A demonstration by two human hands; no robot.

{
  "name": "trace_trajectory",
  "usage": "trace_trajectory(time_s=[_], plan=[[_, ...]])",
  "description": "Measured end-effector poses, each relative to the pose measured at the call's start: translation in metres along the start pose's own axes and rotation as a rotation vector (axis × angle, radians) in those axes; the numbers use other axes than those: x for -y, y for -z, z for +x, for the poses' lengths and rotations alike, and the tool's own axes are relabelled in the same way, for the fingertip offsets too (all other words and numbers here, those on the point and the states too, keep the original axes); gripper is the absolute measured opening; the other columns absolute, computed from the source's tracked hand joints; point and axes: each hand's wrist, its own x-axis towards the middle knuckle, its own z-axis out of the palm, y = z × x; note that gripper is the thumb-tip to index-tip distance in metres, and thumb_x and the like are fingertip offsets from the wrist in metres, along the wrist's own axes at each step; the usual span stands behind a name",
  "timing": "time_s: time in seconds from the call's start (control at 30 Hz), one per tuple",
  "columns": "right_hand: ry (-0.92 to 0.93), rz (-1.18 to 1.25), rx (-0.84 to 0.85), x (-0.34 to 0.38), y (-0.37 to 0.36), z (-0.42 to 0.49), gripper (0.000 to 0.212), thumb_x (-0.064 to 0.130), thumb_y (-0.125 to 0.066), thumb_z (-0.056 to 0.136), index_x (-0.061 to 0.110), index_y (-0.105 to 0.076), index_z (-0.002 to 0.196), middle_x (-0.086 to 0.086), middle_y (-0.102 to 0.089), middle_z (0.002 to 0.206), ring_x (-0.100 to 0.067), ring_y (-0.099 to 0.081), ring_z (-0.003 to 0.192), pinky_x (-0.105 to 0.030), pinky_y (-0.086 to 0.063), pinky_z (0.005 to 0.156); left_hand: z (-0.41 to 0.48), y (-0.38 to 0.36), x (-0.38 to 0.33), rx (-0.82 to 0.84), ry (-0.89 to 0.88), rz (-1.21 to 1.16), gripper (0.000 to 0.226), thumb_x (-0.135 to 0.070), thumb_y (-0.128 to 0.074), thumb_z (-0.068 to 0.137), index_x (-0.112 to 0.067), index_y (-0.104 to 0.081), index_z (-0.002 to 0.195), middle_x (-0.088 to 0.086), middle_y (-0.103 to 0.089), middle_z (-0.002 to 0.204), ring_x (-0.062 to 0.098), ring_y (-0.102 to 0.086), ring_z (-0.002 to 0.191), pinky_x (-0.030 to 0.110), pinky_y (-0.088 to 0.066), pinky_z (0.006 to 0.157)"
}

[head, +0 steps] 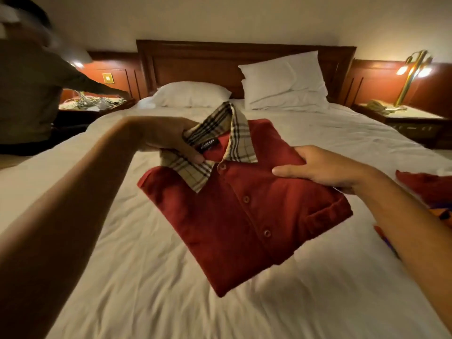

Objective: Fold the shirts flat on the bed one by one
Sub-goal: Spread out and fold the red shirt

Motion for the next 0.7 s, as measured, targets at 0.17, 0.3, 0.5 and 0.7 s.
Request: trace_trajectory(time_s=[0.17, 0.3, 0.5, 0.7], plan=[[-0.15, 0.09, -0.396, -0.043, -0.029, -0.02, 0.042, 0.045, -0.08, 0.078, 0.022, -0.071, 0.112, 0.0, -0.076, 0.102, -0.021, -0.073, 0.093, -0.042, -0.058, 0.089, 0.069, -0.011, -0.028, -0.194, 0.129, 0.332, 0.061, -0.017, -0.087, 0.071, -0.017, -0.06, 0.126, 0.002, -0.066, 0.126, 0.024, -0.06, 0.114, 0.025, -0.051, 0.088], [-0.471, -0.047, -0.463, -0.11, -0.085, -0.053, 0.052, 0.038, -0.071, 0.089, 0.013, -0.059, 0.134, -0.01, -0.065, 0.129, -0.028, -0.062, 0.117, -0.031, -0.047, 0.098, 0.074, -0.101, 0.042, -0.356, 0.301, 0.245, 0.081, -0.028, -0.077, 0.087, -0.008, -0.034, 0.152, 0.021, -0.045, 0.149, 0.032, -0.047, 0.134, 0.036, -0.037, 0.111], [-0.322, 0.095, -0.767, -0.147, -0.142, -0.113, 0.036, 0.034, -0.074, 0.087, 0.024, -0.065, 0.12, 0.002, -0.068, 0.112, -0.014, -0.062, 0.103, -0.027, -0.048, 0.081, -0.013, -0.243, 0.116, -0.76, 0.321, -0.101, 0.051, -0.048, -0.076, 0.082, -0.023, -0.063, 0.125, 0.001, -0.065, 0.1, 0.011, -0.064, 0.085, 0.022, -0.049, 0.07], [-0.287, 0.08, -0.835, -0.132, -0.151, -0.123, 0.026, 0.036, -0.074, 0.086, 0.026, -0.062, 0.108, 0.009, -0.063, 0.092, -0.013, -0.06, 0.086, -0.026, -0.045, 0.069, -0.043, -0.265, 0.097, -0.876, 0.197, -0.267, 0.029, -0.041, -0.08, 0.08, -0.029, -0.067, 0.103, 0.005, -0.066, 0.075, 0.014, -0.063, 0.067, 0.027, -0.044, 0.06]])
